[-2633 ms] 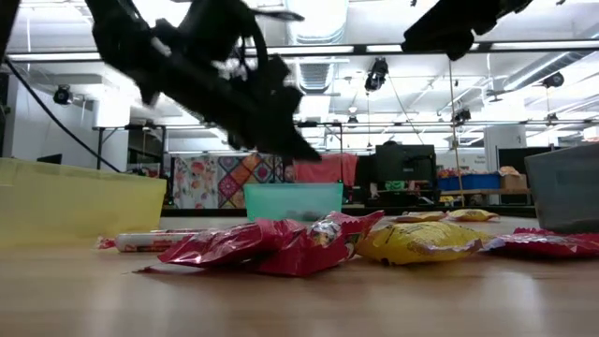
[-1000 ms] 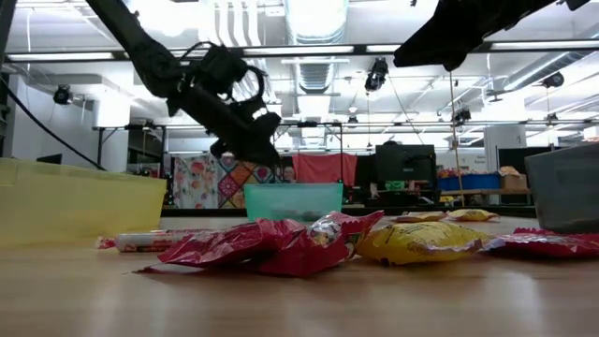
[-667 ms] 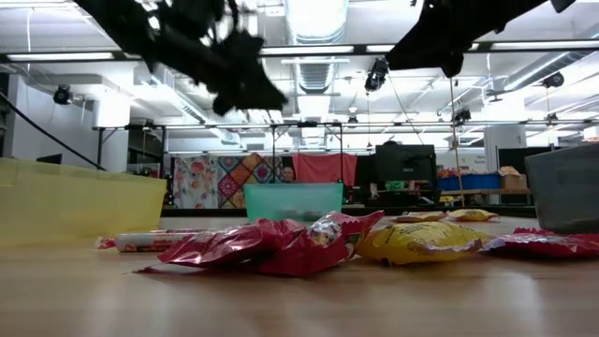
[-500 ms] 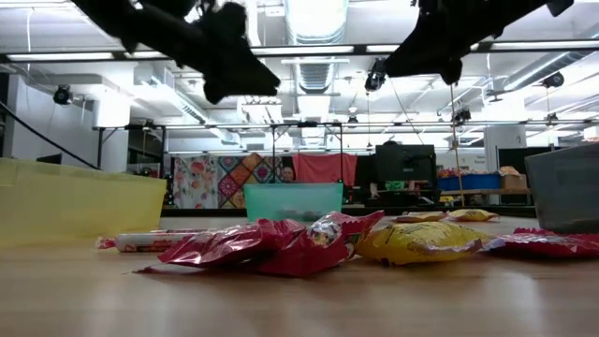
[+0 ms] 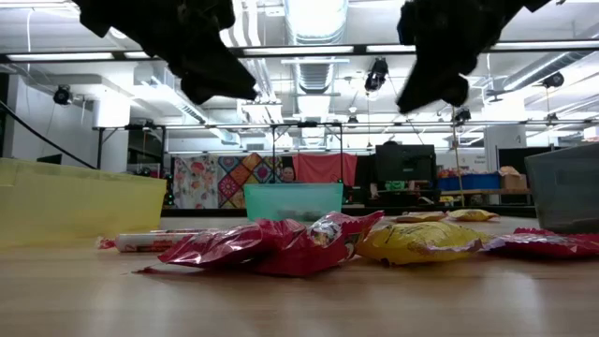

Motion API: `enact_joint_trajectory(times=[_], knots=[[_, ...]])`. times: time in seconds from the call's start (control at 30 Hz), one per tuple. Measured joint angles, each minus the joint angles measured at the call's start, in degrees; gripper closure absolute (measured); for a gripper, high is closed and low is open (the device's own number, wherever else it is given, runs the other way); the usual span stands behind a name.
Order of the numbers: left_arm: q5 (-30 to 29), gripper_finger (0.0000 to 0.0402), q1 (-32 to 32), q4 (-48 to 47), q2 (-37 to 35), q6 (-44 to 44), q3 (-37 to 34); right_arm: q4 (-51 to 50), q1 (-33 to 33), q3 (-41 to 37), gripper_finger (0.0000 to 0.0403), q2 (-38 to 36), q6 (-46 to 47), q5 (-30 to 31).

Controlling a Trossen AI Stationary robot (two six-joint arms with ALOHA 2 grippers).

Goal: Sort candy
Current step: Put the yellow candy into the yellow bin

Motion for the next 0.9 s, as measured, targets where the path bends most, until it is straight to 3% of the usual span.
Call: enact_joint_trajectory(times=[0.4,0.63,0.9], knots=[[0.07,0.029,-0.58,-12.27,-0.11,-7.67,0.31,-22.43,-4.04,9.84,0.0329,12.0,0.3,0.41],[0.09,0.029,-1.4,-15.92,-0.11,-9.84,0.31,-27.58,-10.55,14.41,0.0337,17.03,-9.62,-0.13],[0.09,0.029,-4.43,-15.34,-0.11,-10.53,0.31,-29.87,-20.94,16.65,0.0342,17.64,-17.71,-1.28]])
